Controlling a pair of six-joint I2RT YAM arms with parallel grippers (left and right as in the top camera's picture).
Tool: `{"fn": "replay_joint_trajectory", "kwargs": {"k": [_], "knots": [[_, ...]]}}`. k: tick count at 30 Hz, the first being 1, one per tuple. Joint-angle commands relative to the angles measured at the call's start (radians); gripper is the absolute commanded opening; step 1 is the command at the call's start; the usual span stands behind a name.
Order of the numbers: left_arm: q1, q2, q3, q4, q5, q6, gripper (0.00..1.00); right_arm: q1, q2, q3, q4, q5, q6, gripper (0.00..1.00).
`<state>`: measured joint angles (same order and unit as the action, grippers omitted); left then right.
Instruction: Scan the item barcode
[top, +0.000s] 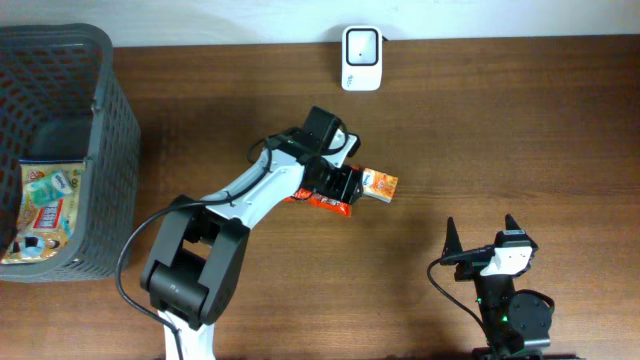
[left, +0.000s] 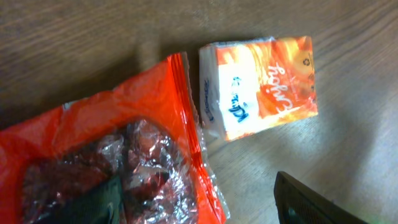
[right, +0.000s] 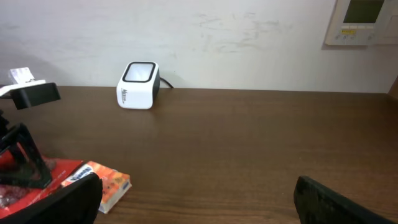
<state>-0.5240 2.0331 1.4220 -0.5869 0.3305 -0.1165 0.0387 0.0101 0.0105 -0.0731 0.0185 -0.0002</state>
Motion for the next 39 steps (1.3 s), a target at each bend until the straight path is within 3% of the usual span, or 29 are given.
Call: {"fn": "replay_joint_trajectory", "kwargs": {"k": [1, 4, 12, 18, 26, 29, 31, 39], "knots": [[0.018, 0.014, 0.131, -0.119, -0.156, 0.013, 0.78, -0.006, -0.006, -0.005, -0.006, 0.016, 0.0, 0.98], [0.033, 0.005, 0.296, -0.28, -0.252, 0.026, 0.82, -0.006, -0.006, -0.005, -0.006, 0.016, 0.0, 0.98], [0.113, -0.051, 0.827, -0.651, -0.256, 0.058, 0.88, -0.006, -0.006, -0.005, -0.006, 0.016, 0.0, 0.98], [0.247, -0.102, 1.046, -0.838, -0.439, 0.058, 0.89, -0.006, -0.006, -0.005, -0.006, 0.016, 0.0, 0.98], [0.522, -0.199, 1.086, -0.945, -0.517, 0.058, 0.93, -0.006, -0.006, -0.005, -0.006, 0.016, 0.0, 0.98], [0.628, -0.2, 1.085, -0.944, -0.548, 0.057, 0.93, -0.006, -0.006, -0.005, -0.006, 0.016, 0.0, 0.99], [0.7, -0.196, 1.077, -0.943, -0.57, 0.025, 1.0, -0.006, -0.006, -0.005, -0.006, 0.016, 0.0, 0.98], [0.928, -0.193, 0.941, -0.867, -0.565, -0.039, 0.99, -0.006, -0.006, -0.005, -0.006, 0.016, 0.0, 0.98]]}}
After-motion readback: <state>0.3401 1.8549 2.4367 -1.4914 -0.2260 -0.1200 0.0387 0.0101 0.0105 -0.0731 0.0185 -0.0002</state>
